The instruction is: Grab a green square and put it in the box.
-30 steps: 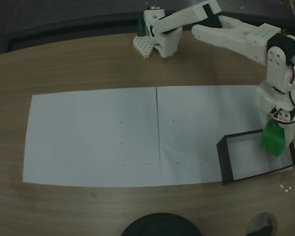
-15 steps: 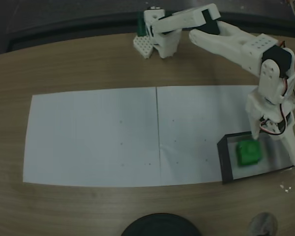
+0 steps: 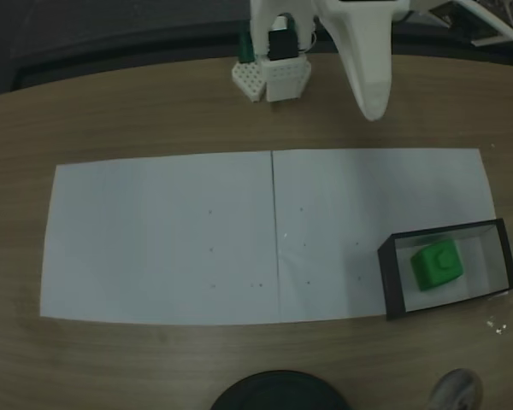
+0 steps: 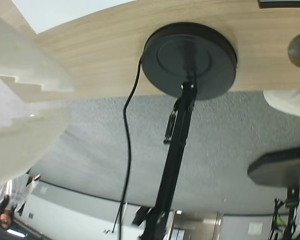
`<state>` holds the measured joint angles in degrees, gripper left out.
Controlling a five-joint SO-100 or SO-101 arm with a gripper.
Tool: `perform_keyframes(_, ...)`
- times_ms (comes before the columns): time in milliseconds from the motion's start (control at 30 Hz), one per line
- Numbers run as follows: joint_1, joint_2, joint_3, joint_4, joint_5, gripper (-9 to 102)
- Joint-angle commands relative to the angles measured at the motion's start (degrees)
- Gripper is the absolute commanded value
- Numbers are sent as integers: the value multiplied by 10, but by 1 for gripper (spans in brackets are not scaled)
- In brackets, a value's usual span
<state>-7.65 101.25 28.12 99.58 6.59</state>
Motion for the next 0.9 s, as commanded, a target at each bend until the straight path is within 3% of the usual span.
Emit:
perform_keyframes(0, 11, 257, 102, -7, 3, 1)
perform_keyframes(200, 18, 523, 353, -15, 3, 1)
perform_keyframes(400, 18, 670, 562, -103, 3, 0)
perform_keyframes(667, 18, 827, 706, -153, 2, 0)
perform_keyframes(867, 18, 929, 804, -163, -69, 0)
